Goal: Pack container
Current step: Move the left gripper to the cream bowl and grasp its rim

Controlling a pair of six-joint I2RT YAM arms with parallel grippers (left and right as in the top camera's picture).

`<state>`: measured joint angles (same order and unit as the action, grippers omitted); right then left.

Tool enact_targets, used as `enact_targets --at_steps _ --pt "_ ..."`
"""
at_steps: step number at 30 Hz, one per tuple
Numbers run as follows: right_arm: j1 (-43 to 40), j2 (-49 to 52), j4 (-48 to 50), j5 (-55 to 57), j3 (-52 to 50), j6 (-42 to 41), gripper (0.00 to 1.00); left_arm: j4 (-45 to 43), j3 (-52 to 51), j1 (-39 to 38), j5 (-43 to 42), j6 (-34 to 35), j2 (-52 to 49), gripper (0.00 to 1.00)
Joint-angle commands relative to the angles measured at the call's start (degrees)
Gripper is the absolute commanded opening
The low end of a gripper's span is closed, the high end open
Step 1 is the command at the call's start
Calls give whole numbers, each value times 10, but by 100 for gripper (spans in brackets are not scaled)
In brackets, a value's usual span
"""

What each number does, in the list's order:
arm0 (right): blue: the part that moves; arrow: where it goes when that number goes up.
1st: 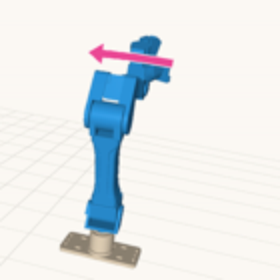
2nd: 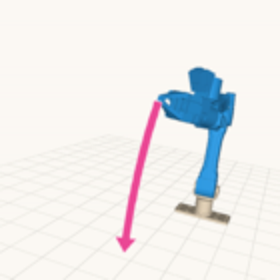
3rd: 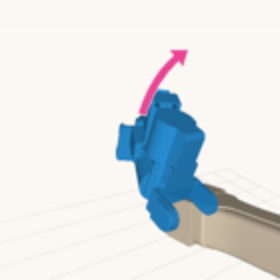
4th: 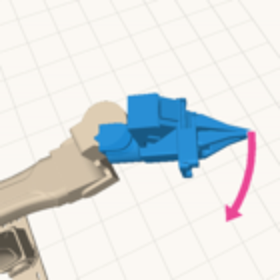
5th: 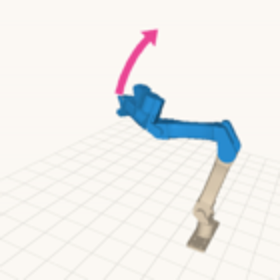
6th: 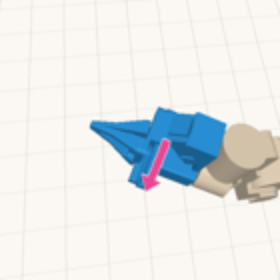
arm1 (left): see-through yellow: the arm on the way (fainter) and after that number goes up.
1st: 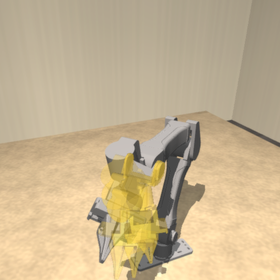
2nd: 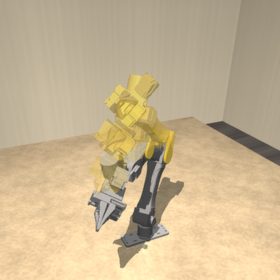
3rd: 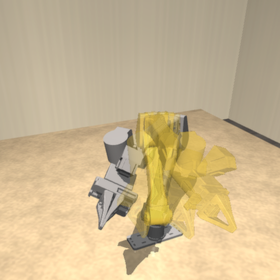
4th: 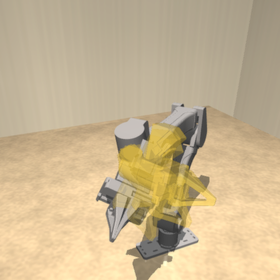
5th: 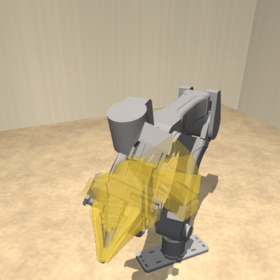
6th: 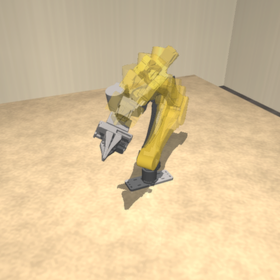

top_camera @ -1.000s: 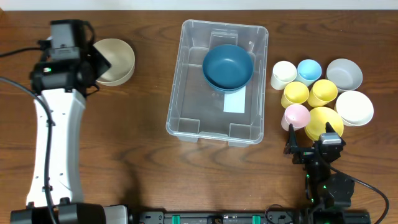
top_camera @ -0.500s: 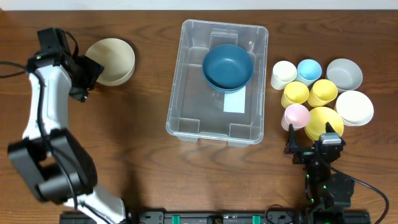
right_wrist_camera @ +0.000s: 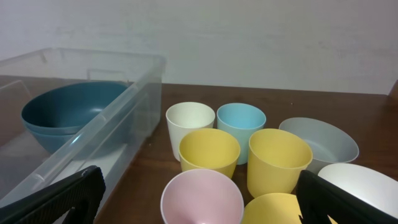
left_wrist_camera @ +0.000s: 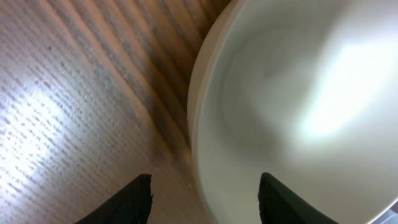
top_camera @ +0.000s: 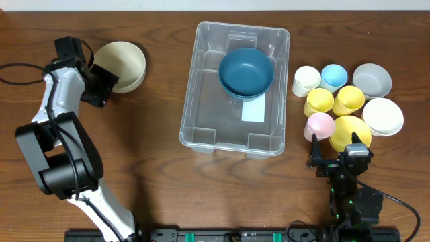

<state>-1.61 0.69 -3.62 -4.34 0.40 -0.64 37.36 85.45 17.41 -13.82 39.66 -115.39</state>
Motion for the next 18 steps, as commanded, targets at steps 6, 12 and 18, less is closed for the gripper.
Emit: enact_targets --at_steps 6,12,18 --pt "-3 -3 -2 -4 -1 -6 99 -3 -7 2 -3 3 -4 55" --pt "-3 -3 -2 -4 -1 -6 99 -4 -9 2 10 3 -4 55" --pt "-3 -3 -2 -4 -1 -6 99 -6 -10 2 10 3 -5 55"
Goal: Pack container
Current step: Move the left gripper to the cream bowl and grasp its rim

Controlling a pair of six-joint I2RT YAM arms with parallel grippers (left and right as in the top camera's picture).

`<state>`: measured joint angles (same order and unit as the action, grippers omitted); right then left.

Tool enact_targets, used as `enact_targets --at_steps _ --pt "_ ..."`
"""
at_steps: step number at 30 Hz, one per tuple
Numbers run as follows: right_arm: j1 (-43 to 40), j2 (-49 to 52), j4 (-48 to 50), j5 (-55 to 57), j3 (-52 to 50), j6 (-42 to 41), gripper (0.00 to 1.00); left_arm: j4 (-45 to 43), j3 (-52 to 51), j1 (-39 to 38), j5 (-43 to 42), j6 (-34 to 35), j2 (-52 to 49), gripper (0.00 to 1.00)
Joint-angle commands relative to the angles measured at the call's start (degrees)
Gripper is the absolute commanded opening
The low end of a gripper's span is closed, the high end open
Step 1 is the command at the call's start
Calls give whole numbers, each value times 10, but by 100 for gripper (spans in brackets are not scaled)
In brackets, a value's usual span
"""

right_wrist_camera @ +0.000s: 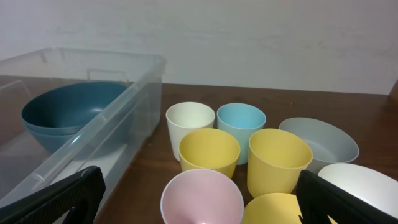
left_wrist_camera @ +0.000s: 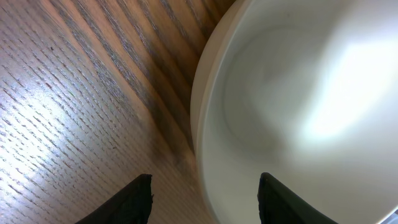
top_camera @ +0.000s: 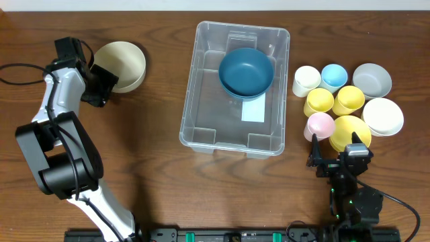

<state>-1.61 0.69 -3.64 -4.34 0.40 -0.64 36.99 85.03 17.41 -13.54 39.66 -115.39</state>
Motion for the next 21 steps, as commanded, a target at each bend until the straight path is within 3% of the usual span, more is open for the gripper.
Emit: enact_targets --at_steps 1,10,20,21 --pt "-3 -3 -2 -4 -1 -6 99 -2 -5 2 9 4 -5 55" --pt "-3 -3 -2 -4 -1 -6 99 -5 -6 2 16 27 -26 56" --pt "-3 -3 -2 -4 -1 -6 99 -18 -5 4 16 26 -28 19" --pt "-3 -3 -2 -4 -1 -6 99 -17 -5 6 15 26 -27 12"
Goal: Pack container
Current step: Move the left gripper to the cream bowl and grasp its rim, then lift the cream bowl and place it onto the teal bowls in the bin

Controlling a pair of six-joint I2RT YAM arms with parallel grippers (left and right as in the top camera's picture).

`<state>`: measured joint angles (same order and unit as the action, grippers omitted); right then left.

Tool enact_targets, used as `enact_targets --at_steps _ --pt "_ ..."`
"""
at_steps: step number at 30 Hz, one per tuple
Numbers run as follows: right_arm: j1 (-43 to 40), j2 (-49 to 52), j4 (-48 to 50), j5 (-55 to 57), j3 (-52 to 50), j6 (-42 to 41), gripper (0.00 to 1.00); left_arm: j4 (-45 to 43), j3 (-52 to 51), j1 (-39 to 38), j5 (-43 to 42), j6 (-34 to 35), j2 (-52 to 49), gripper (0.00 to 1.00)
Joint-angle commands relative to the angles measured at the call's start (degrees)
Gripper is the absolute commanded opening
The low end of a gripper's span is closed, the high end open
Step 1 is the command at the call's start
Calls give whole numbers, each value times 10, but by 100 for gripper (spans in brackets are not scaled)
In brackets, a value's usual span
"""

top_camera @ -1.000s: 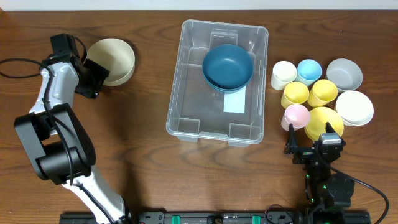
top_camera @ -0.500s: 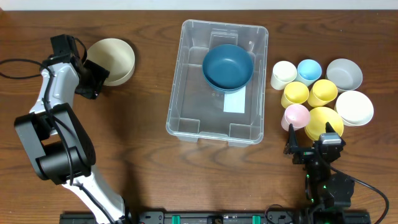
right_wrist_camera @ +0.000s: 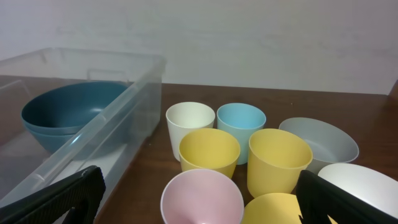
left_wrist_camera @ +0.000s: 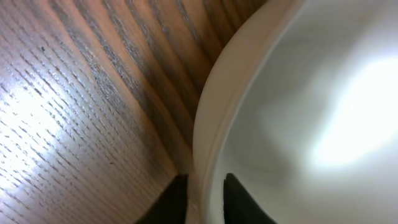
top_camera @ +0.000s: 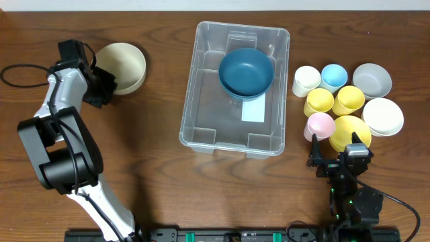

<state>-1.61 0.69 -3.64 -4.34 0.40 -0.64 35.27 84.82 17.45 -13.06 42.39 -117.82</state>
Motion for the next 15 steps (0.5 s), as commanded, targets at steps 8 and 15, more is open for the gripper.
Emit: enact_targets --at_steps 8,15 --pt "-3 -3 -2 -4 -1 -6 99 35 -2 40 10 -8 67 6" --pt "-3 -3 -2 -4 -1 -6 99 45 -2 44 1 -91 221 6"
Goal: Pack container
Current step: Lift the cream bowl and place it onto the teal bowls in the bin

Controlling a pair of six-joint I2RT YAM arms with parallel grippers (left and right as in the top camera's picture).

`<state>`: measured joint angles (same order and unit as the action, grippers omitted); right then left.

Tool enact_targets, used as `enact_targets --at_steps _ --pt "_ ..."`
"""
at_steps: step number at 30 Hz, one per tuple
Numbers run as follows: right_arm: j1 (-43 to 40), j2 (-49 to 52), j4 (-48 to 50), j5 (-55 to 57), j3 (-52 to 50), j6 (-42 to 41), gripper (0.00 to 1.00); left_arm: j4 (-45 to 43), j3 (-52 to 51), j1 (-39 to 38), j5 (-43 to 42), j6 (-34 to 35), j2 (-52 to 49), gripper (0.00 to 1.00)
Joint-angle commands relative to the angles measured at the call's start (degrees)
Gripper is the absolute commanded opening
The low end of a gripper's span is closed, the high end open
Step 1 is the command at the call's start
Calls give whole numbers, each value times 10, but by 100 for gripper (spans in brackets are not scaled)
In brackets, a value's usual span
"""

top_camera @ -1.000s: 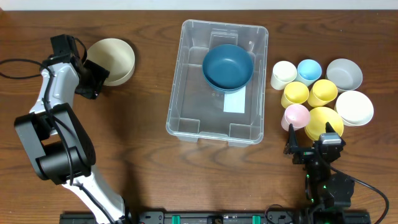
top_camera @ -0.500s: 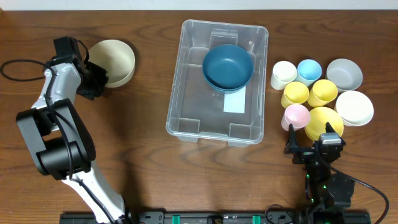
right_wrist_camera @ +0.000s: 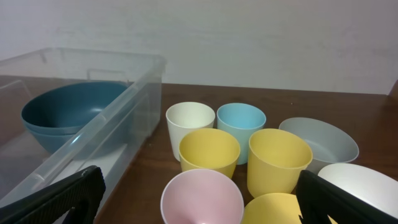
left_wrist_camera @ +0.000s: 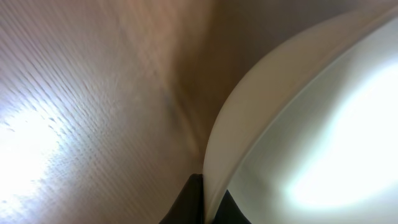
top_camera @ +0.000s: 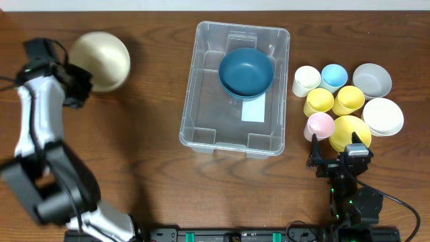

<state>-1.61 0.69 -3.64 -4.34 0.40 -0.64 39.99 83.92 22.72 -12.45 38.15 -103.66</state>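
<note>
My left gripper (top_camera: 78, 87) is shut on the rim of the cream bowl (top_camera: 101, 60) at the far left of the table. The bowl is tipped so that its rounded outside faces the overhead camera. In the left wrist view the fingertips (left_wrist_camera: 198, 200) pinch the bowl's rim (left_wrist_camera: 231, 147), with blurred table beyond. The clear container (top_camera: 201, 128) stands mid-table with stacked dark blue bowls (top_camera: 246, 72) in its far end. My right gripper (top_camera: 334, 158) rests open near the front right, and in its wrist view the right gripper (right_wrist_camera: 199, 208) faces a pink cup (right_wrist_camera: 202, 196).
Right of the container stand a white cup (top_camera: 306, 81), a light blue cup (top_camera: 334, 76), two yellow cups (top_camera: 349, 99), a grey bowl (top_camera: 372, 80), a white bowl (top_camera: 382, 116) and a yellow bowl (top_camera: 349, 129). A white label (top_camera: 253, 111) lies on the container floor.
The left arm has swung to the left with the cream bowl pinched by its rim. The bowl was upright on the table and is now tipped, outside up. The right arm has not moved.
The left gripper first stood open astride the cream bowl's rim, the bowl upright on the table. It then closed on the rim. Now the bowl is shifted left and tipped over in its grip. The right gripper stayed open by the cups throughout.
</note>
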Motion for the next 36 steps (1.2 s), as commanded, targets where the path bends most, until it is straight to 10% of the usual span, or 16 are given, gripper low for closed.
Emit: enact_targets --at_steps 1,13,36 --pt "-3 -3 -2 -4 -1 -6 99 -2 7 -15 -6 -55 105 6" --pt "-3 -3 -2 -4 -1 -6 99 -58 7 -251 -6 -157 236 6" --pt "-3 -3 -2 -4 -1 -6 99 -249 7 -472 64 -154 -5 6"
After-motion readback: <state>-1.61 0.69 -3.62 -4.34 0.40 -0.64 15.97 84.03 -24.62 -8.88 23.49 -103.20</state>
